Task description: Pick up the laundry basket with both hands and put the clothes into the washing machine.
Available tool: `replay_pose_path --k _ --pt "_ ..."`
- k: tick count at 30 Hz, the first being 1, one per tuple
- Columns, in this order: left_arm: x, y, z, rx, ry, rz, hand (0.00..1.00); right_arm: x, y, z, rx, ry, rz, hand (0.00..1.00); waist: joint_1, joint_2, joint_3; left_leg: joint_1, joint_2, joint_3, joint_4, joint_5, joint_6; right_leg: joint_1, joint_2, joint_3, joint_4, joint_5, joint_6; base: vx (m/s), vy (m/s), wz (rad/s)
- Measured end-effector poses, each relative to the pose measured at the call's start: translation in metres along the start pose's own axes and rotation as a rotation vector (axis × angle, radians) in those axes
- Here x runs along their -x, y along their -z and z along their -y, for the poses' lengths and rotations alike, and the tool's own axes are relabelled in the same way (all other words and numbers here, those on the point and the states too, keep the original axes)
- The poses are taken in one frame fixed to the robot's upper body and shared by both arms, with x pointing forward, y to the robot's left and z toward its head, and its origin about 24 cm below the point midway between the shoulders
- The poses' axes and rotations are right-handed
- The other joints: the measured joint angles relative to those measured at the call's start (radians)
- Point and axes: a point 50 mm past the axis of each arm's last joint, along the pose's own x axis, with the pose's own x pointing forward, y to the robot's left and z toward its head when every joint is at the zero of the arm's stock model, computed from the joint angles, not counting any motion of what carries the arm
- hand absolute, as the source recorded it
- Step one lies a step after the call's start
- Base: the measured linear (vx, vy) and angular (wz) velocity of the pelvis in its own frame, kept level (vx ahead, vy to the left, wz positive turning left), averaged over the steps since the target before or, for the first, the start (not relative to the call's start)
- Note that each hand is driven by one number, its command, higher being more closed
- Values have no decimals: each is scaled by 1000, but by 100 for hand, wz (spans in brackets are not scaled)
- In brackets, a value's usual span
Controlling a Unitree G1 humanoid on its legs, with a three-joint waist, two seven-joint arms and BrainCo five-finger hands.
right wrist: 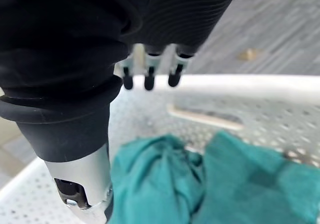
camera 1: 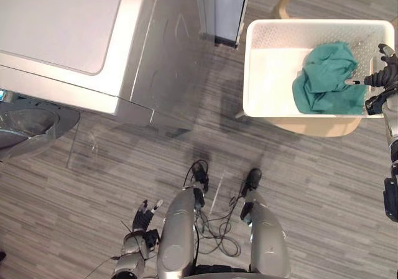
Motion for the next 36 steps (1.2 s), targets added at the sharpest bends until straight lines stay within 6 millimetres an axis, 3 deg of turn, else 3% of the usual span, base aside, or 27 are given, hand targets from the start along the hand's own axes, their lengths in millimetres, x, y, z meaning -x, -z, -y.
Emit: replay_pose_path --k 7,13,15,18,19,21,25,31,36 --pt "-2 -40 44 83 113 165 0 0 0 -11 0 -22 -14 0 8 9 13 -78 10 10 10 7 7 -96 -2 10 38 0 0 -22 -12 -6" --pt "5 -58 72 168 177 238 0 -3 -11 -16 -77 4 9 0 27 10 15 -153 21 9 30 12 11 -183 -11 -15 93 -14 -21 -13 -17 0" --pt "8 -65 76 195 181 262 0 -6 -30 -8 -108 31 66 0 27 10 14 -189 22 8 30 18 10 -227 -25 -38 128 -33 -46 -41 -29 5" --pt "10 -74 77 254 170 290 0 -8 -62 13 -119 109 180 0 31 10 15 -260 27 7 30 31 -2 -293 -59 -113 156 -33 -53 -68 -32 1" --pt "10 -76 77 259 164 300 0 -8 -73 19 -125 134 215 100 32 10 15 -282 30 5 31 36 -6 -313 -62 -129 161 -30 -56 -52 -37 3" --pt "10 -80 72 279 139 316 0 -8 -90 26 -169 168 264 100 36 9 15 -320 38 -4 33 53 -4 -348 -63 -145 182 -34 -63 -41 -51 10" --pt "12 -82 67 335 107 327 0 -7 -98 34 -176 210 291 100 47 7 14 -357 48 -10 48 56 -5 -385 -66 -152 213 -44 -76 -8 -33 5" --pt "11 -85 60 388 74 338 0 -7 -93 32 -170 214 278 100 67 -4 12 -379 76 -12 75 55 -5 -398 -47 -155 213 -43 -77 -2 -15 -8" --pt "10 -86 52 429 45 352 0 -8 -79 10 -206 158 233 100 84 -32 -4 -380 106 -14 103 55 -5 -395 -24 -153 222 -46 -85 27 -44 -12"
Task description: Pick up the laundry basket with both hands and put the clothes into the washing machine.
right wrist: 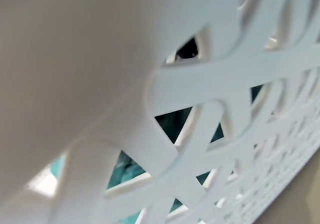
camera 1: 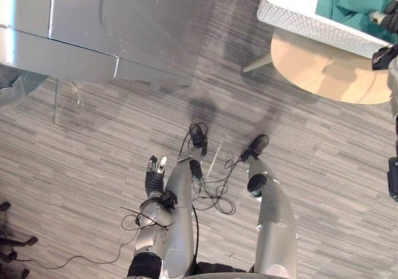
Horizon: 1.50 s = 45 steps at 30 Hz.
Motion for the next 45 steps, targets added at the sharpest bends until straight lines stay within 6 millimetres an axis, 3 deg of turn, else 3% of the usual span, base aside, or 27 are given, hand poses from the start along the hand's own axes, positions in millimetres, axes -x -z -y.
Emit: replay_pose_path --k 6,10,13,16,19,22,26,30,34,36,38,41,42,44,45 --pt "1 8 -8 -5 -33 -34 0 16 28 -37 -53 -98 -112 100 -4 -4 -2 72 18 -3 23 -3 4 69 11 3 17 -13 -6 33 -48 -3" --pt "2 16 -19 -13 -77 -72 0 19 32 -45 -136 -110 -139 100 -21 -6 -3 150 19 -1 11 -4 4 140 10 4 23 -36 -4 -10 -57 2" --pt "3 23 -29 -44 -99 -112 0 17 26 -37 -280 -63 -135 100 -26 -18 -9 239 8 11 -27 -2 1 210 4 -1 18 -45 -7 -33 -63 2" --pt "6 32 -44 -81 -133 -163 0 14 12 -22 -408 10 -81 100 -28 -36 -20 337 -13 13 -91 18 -25 288 -3 -9 3 -51 -9 5 -64 13" --pt "12 41 -61 -120 -179 -219 0 12 3 -6 -514 78 -44 100 -52 -58 -46 430 -44 -1 -171 59 -41 367 -18 -40 -6 -68 2 55 -50 31" --pt "24 54 -84 -152 -255 -299 0 11 -12 11 -582 149 39 100 -53 -70 -110 510 -65 -8 -242 80 -52 433 -19 -54 -30 -80 14 112 -40 19" --pt "45 72 -112 -192 -344 -407 0 13 -30 18 -595 165 132 100 -54 -71 -179 591 -77 -9 -288 84 -53 513 -6 -59 -78 -76 14 104 -3 4" --pt "70 86 -137 -211 -441 -510 0 18 -16 26 -586 237 121 100 -51 -79 -252 680 -88 -35 -329 83 -53 637 25 -79 -175 -52 28 141 9 13" --pt "86 83 -160 -144 -566 -510 0 23 -13 28 -541 250 135 100 -52 -83 -292 748 -98 -42 -362 83 -52 721 43 -83 -244 -36 38 99 36 5" --pt "84 61 -173 -76 -640 -392 0 24 -9 33 -526 274 132 100 -53 -83 -310 788 -102 -59 -379 83 -53 769 52 -93 -273 -32 43 36 28 11" --pt "76 24 -184 -34 -701 -210 0 25 -8 36 -513 279 137 100 -48 -84 -349 799 -102 -61 -393 83 -53 786 63 -95 -300 -26 43 23 27 4" --pt "62 -72 -198 -51 -781 214 0 36 -18 38 -491 259 234 100 -44 -82 -403 841 -106 -54 -421 83 -54 823 76 -87 -342 -11 40 32 33 -9" --pt "62 -90 -197 -58 -784 290 0 37 -20 39 -491 258 254 100 -46 -81 -410 849 -108 -52 -426 83 -54 828 77 -84 -346 -11 40 36 32 -11" --pt "58 -156 -174 -103 -718 584 0 41 -36 43 -494 256 334 100 -51 -66 -435 868 -118 -37 -428 77 -61 838 73 -69 -353 -5 41 21 64 -17" --pt "56 -169 -165 -119 -688 647 0 43 -40 44 -495 254 355 100 -51 -62 -442 873 -119 -33 -430 77 -61 840 72 -65 -357 -2 43 16 89 -17"
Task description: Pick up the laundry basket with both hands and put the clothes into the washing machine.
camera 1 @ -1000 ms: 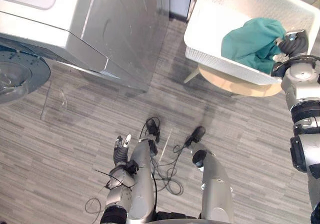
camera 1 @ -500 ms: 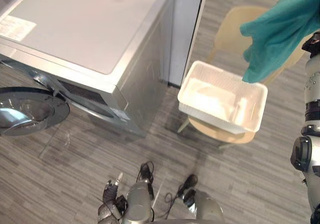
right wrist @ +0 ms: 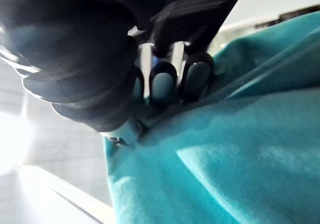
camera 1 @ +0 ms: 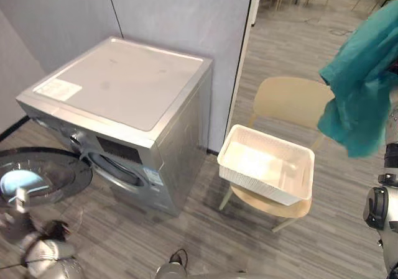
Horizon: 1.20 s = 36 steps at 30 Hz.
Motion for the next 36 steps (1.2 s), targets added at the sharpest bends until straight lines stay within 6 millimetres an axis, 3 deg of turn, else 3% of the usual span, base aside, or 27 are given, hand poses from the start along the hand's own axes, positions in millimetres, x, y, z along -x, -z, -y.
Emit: replay_pose_path --k 2,3,5,8,10,12,18,22,24,27,32,36 --pt "-5 -37 43 78 138 177 0 1 -14 -8 -5 -35 74 100 0 20 -15 38 -5 18 -20 0 0 25 -1 16 -14 12 2 21 67 -18" --pt "-4 -39 46 84 150 188 0 1 -15 -9 -4 -40 81 100 0 21 -16 41 -6 21 -21 0 0 26 -1 18 -15 13 3 -10 64 -24" --pt "4 -53 90 143 336 248 0 6 -24 -25 -19 -120 129 100 -6 37 -31 67 -18 40 -34 0 0 34 -4 39 -23 18 1 -21 79 -25" --pt "28 -58 146 197 620 247 0 18 -24 -51 -57 -242 131 100 -27 40 -35 99 -21 73 -51 0 0 38 -6 75 -22 25 2 -20 51 -32" --pt "43 -59 169 231 742 234 0 24 -23 -63 -104 -287 118 100 -34 40 -35 111 -23 90 -56 0 0 36 -6 94 -22 29 2 -16 40 -29" --pt "67 -64 205 285 930 216 0 34 -22 -79 -195 -346 94 100 -57 41 -35 115 -26 100 -59 0 0 36 -8 106 -22 35 2 -7 35 -22" --pt "127 -54 280 268 1292 85 0 63 -23 -124 -336 -501 47 100 -89 46 -38 132 -36 124 -70 0 1 27 -15 144 -22 48 5 1 33 -15" --pt "153 -38 304 194 1400 -10 0 74 -29 -139 -420 -549 36 100 -99 46 -38 132 -38 134 -82 1 0 13 -15 157 -22 52 5 0 19 -11" --pt "158 -20 315 99 1409 -81 0 80 -32 -147 -455 -585 32 100 -116 46 -38 132 -40 135 -83 1 0 11 -15 162 -22 52 4 19 11 -5" --pt "164 -10 326 18 1420 -130 0 84 -38 -156 -498 -612 30 100 -127 45 -38 131 -40 135 -83 0 0 2 -14 177 -22 54 3 21 2 -13" --pt "191 -24 351 -20 1499 -101 0 87 -50 -170 -567 -649 34 100 -139 41 -35 127 -38 135 -84 0 1 -9 -11 189 -22 55 1 13 -1 -7" --pt "200 -40 362 8 1530 -60 0 89 -53 -176 -593 -664 27 100 -143 41 -35 128 -36 135 -84 0 0 -16 -8 203 -22 55 1 -2 1 -10"
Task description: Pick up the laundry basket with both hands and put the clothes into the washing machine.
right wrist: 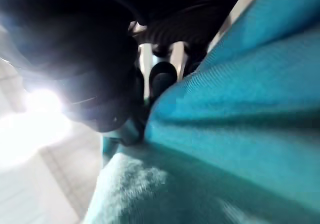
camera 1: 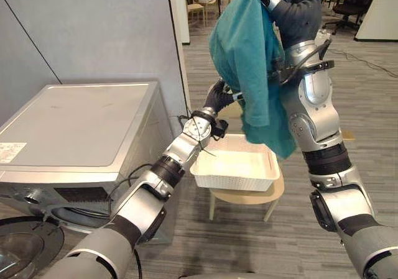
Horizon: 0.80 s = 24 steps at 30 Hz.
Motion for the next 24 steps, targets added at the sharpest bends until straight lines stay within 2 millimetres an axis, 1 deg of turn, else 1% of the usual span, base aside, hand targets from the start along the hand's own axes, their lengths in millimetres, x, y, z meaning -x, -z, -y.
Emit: replay_pose_path --k 4,9,10,12,13,16,17,19,24 --pt "-4 -8 7 -16 31 19 0 0 1 -1 -12 -2 -4 100 -5 -1 0 0 1 0 1 -2 -1 -3 0 2 4 0 0 -5 3 -3" --pt "-10 -26 10 17 35 68 0 0 1 -2 -17 -3 -3 100 -7 -7 5 -1 2 0 12 -11 0 -3 -4 3 12 -1 1 -11 13 0" --pt "-10 -30 10 30 34 85 100 0 0 -2 -17 -3 -1 100 -7 -9 6 -5 3 0 24 -18 0 -3 -6 4 14 -1 2 -33 38 -2" --pt "-9 -40 11 52 46 125 100 0 0 -2 -17 -4 2 100 -8 -10 6 -7 3 0 27 -23 -4 -6 -8 6 14 -2 3 -14 15 -1" --pt "-7 -48 12 58 58 160 100 0 -1 -2 -18 -5 6 100 -9 -10 7 -7 2 1 25 -23 -4 -6 -9 6 14 -2 3 0 0 0" --pt "-3 -67 18 87 94 242 100 5 -4 -1 -23 1 19 100 -3 -11 7 -4 -2 1 21 -22 -3 -6 -10 6 14 -1 6 0 0 0" --pt "-1 -73 21 105 109 269 100 7 -1 1 -21 7 9 100 -1 -11 7 -3 -3 1 20 -22 -3 -5 -10 6 15 -1 7 0 0 0" --pt "0 -77 23 112 119 289 100 13 3 4 -19 21 -12 100 2 -11 7 0 -3 1 17 -22 -3 -2 -10 5 15 -1 7 0 0 0" --pt "4 -71 25 131 119 276 100 21 11 8 -13 38 -45 100 -1 -10 7 5 -4 1 14 -22 -3 1 -9 4 14 -2 8 0 0 0"
